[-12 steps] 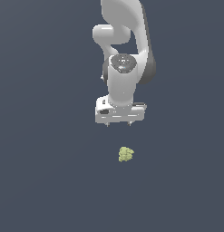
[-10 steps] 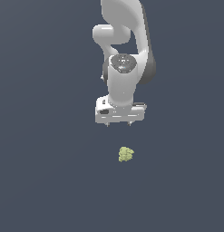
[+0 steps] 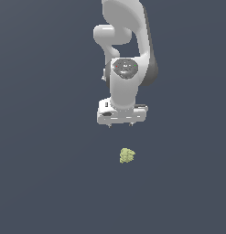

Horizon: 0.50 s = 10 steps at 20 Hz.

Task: Pick up the object and move it to a goal position.

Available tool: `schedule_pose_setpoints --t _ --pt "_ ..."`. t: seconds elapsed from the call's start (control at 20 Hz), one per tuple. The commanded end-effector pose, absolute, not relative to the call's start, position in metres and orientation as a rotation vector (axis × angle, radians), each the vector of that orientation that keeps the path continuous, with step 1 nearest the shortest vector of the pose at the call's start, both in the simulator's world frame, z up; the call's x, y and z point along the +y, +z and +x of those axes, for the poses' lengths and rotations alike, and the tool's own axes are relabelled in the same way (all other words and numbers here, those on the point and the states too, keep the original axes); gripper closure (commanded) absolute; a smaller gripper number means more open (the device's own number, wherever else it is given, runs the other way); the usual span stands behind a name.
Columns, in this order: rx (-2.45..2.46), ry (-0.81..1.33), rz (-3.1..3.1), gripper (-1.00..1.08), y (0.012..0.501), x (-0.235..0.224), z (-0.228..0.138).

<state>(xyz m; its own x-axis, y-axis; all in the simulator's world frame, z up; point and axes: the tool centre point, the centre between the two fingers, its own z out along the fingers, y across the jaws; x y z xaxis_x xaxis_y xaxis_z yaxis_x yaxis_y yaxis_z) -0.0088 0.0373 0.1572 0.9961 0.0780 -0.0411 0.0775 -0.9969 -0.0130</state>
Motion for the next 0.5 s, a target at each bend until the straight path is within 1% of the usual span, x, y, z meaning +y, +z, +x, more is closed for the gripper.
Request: schedule_pose_setpoints --t 0.0,0.45 --pt "-0.12 0.065 -3.127 -0.92 0.157 0.037 -0.008" --pt "-0.044 0.055 -3.131 -0.92 0.147 0.043 0.012"
